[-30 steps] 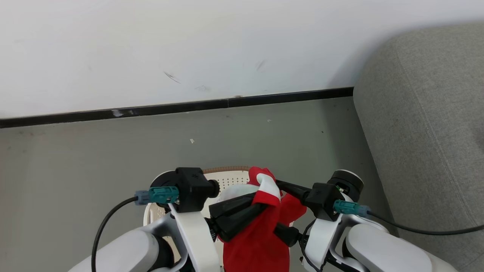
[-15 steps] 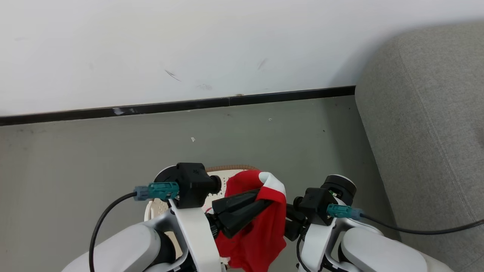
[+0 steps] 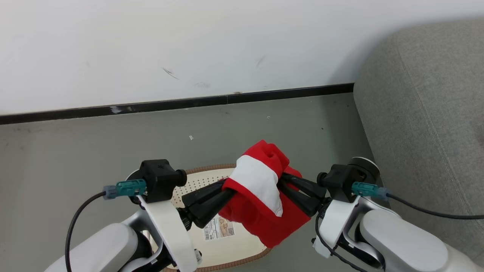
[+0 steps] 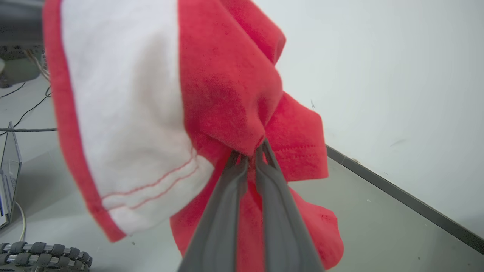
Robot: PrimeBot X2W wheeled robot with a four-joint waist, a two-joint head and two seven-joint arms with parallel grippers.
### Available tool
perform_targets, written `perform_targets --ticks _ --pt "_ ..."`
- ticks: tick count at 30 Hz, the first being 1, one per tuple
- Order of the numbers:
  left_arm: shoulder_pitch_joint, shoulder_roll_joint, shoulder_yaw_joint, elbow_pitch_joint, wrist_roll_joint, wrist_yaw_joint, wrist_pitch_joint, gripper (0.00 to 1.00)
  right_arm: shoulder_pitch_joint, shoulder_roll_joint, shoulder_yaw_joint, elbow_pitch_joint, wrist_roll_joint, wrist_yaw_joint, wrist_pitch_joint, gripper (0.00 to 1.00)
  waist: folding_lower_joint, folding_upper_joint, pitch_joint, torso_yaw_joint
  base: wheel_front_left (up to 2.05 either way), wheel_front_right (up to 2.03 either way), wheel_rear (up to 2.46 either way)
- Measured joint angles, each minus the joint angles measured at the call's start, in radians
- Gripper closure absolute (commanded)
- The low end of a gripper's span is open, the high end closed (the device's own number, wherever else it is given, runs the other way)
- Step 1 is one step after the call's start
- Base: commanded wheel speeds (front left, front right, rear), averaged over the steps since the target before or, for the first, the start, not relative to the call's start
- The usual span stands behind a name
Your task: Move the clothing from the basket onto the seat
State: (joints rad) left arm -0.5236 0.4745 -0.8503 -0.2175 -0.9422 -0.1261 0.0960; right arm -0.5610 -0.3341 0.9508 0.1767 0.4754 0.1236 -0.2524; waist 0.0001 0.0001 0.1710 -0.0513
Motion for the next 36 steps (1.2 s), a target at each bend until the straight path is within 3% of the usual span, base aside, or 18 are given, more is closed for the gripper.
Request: perform_targets --ticks 3,4,36 --pt "0.014 0.003 0.013 0.013 0.000 0.000 -0.022 0.06 0.001 -0.007 -0.024 0.000 0.008 0.000 0.000 1.00 0.0000 0.0000 0.001 -0.002 0.00 0.00 0.00" --pt "0.020 0.004 0.018 0.016 0.000 0.001 -0.028 0.00 0.003 -0.009 -0.035 0.000 0.009 0.000 0.000 1.00 0.0000 0.0000 0.001 -0.003 0.00 0.00 0.00" --pt "0.110 0.013 -0.006 0.008 0.060 0.017 -0.143 0.00 0.127 -0.061 -0.244 -0.025 0.004 0.000 0.000 1.00 0.0000 0.0000 -0.022 -0.083 0.00 0.00 0.00"
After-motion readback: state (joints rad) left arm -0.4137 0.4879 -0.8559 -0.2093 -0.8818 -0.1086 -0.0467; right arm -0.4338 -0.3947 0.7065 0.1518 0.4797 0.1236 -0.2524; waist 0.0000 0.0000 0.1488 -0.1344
